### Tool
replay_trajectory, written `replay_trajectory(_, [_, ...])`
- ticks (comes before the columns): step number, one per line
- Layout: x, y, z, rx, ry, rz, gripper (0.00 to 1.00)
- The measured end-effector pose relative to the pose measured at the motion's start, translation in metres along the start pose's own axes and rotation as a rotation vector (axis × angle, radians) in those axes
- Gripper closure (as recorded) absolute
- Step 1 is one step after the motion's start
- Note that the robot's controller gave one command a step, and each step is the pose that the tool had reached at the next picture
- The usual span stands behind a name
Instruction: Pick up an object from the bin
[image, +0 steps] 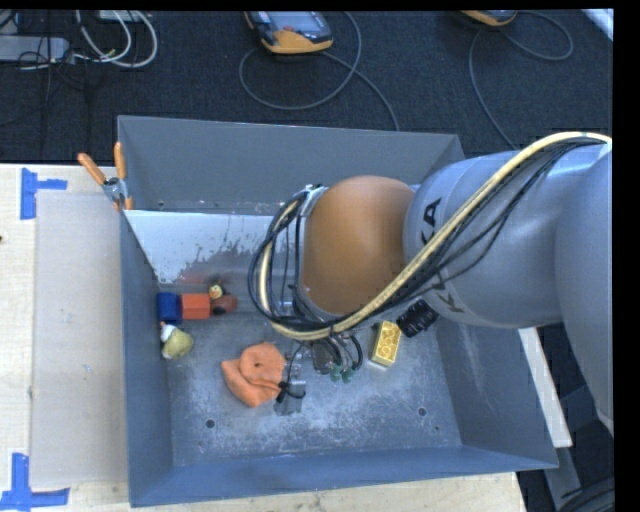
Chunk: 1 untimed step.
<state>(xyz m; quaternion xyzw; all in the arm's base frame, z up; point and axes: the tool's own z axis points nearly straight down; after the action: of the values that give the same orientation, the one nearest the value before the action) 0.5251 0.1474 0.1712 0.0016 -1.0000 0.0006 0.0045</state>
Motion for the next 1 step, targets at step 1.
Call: replay_trajectory(1, [-0.0014,-0.0007,-0.0045,-0.001,-0.007,0.004,0.00])
